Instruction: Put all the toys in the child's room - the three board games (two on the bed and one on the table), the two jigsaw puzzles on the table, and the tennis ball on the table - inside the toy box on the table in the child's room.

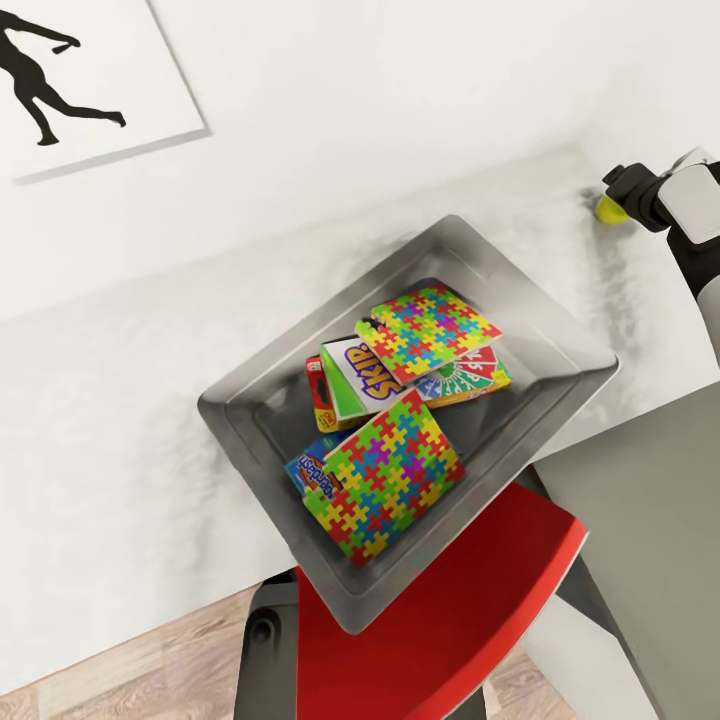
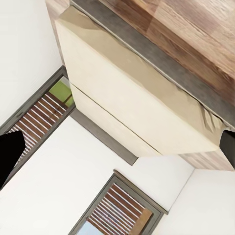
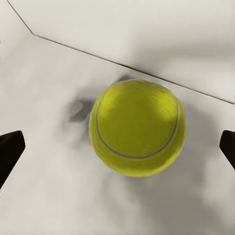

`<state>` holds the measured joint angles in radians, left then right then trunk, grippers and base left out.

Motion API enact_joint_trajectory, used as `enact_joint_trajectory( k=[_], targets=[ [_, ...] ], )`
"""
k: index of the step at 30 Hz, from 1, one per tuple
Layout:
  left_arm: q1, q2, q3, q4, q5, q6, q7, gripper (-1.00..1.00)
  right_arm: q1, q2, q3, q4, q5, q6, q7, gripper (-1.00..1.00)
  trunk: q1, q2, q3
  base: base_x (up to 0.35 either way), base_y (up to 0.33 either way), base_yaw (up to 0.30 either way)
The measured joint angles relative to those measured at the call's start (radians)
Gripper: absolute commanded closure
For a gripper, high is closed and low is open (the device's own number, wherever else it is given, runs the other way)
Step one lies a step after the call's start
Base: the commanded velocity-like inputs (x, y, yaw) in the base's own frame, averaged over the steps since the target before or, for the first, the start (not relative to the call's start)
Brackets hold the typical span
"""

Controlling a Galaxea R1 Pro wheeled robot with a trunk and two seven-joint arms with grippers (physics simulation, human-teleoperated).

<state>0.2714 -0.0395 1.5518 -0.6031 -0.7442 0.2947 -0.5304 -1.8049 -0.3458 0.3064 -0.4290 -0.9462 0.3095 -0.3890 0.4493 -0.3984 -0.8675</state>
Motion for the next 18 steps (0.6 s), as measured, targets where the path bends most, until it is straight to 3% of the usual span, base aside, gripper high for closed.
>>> enact_joint_trajectory(
  k=[18],
  targets=[
    [-0.006, -0.001, 0.0, 0.0, 0.0, -0.001, 0.0, -1.0, -0.019, 0.0, 0.001, -0.002, 0.0, -0.004, 0.003, -1.0, 0.0, 0.0, -0.007, 0.0, 0.0, 0.0]
  ],
)
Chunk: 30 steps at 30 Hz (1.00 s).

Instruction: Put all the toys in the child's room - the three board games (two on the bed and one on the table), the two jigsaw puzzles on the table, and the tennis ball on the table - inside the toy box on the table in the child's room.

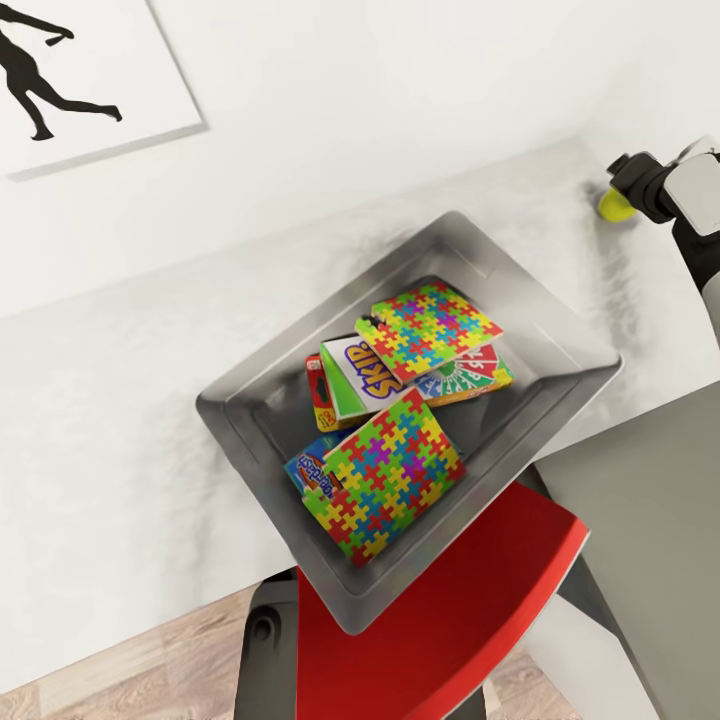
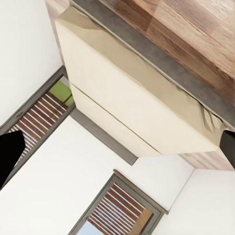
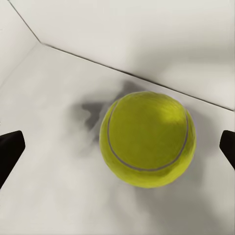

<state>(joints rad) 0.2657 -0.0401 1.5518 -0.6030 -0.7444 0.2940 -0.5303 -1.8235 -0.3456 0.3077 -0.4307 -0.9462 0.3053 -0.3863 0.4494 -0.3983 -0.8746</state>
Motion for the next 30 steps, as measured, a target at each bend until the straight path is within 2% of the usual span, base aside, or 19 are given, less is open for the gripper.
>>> enact_joint_trajectory(
  k=[15, 30],
  targets=[
    [-0.003, 0.0, 0.0, 0.0, 0.0, 0.0, 0.0, -1.0, -0.01, -0.001, 0.0, -0.001, 0.0, -0.002, 0.001, -1.0, 0.0, 0.0, -0.019, 0.0, 0.0, 0.0],
    [-0.008, 0.0, -0.001, 0.0, 0.0, 0.001, 0.0, -1.0, -0.015, -0.002, 0.001, -0.013, 0.001, -0.003, 0.001, -1.0, 0.0, 0.0, -0.023, 0.0, 0.0, 0.0]
  ],
)
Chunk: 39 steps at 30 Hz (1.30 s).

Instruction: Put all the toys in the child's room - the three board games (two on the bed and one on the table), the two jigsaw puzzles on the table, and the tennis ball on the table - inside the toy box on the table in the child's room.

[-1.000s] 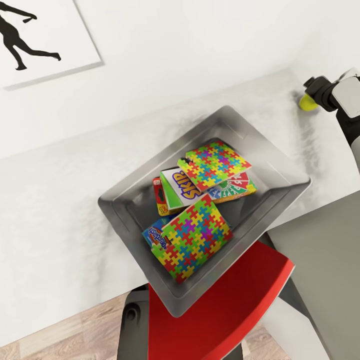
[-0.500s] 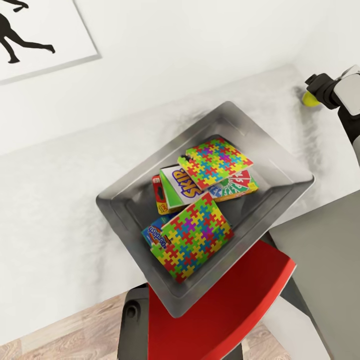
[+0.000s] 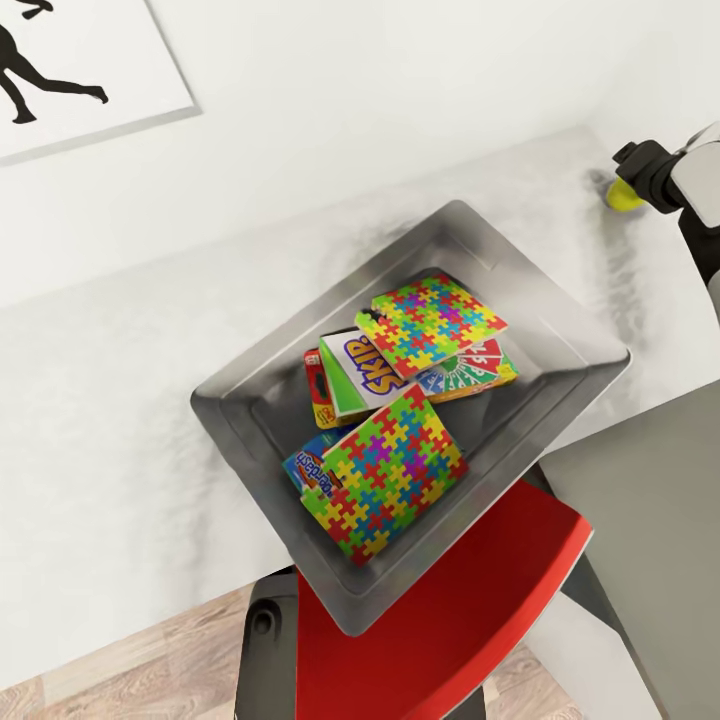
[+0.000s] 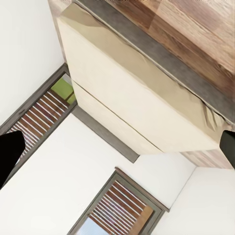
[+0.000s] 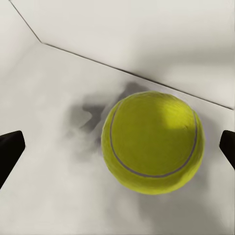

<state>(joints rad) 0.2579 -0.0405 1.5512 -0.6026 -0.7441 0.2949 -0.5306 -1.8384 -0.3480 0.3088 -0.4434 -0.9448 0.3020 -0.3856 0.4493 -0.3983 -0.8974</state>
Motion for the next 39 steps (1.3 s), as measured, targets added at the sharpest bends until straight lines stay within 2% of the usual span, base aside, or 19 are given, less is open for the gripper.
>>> enact_joint_trajectory(
  k=[39],
  targets=[
    [-0.01, 0.0, 0.0, 0.0, -0.001, 0.0, 0.0, -1.0, -0.002, -0.008, 0.001, -0.016, 0.0, -0.024, 0.001, -1.0, 0.0, 0.0, -0.021, 0.0, 0.0, 0.0]
  ],
)
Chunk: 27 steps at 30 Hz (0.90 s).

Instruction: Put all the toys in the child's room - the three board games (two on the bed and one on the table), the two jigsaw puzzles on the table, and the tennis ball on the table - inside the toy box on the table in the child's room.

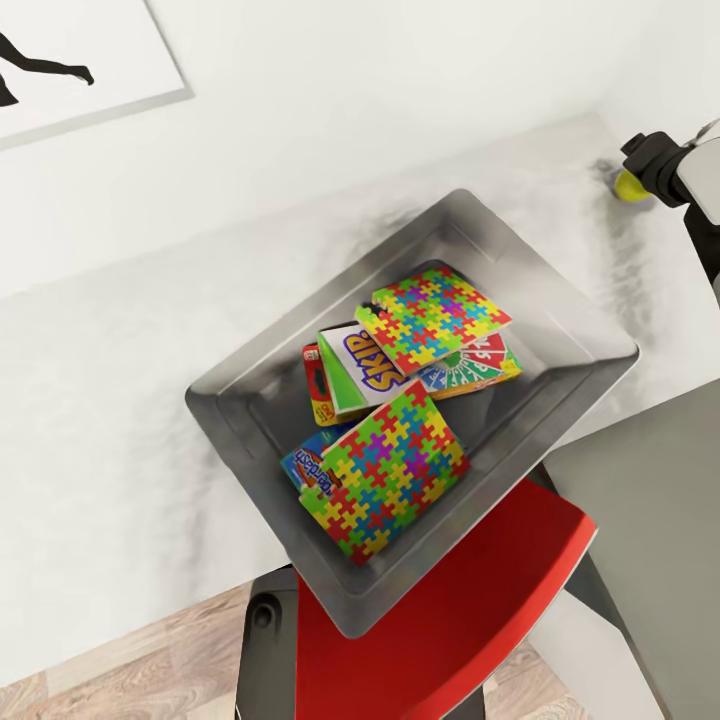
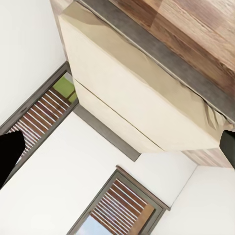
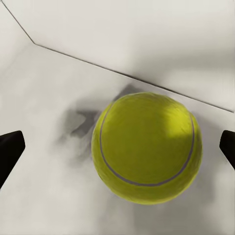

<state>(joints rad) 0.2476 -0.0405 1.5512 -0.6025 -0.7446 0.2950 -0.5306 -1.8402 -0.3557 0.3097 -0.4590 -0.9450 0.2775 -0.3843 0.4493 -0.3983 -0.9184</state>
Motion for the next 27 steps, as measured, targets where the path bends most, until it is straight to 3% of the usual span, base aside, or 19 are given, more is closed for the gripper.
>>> enact_joint_trajectory(
  k=[27],
  targets=[
    [0.0, 0.0, -0.001, 0.0, 0.0, 0.0, 0.0, -1.0, -0.001, -0.002, 0.0, -0.006, 0.0, -0.005, -0.001, -1.0, 0.0, 0.0, -0.009, 0.0, 0.0, 0.0]
  ],
)
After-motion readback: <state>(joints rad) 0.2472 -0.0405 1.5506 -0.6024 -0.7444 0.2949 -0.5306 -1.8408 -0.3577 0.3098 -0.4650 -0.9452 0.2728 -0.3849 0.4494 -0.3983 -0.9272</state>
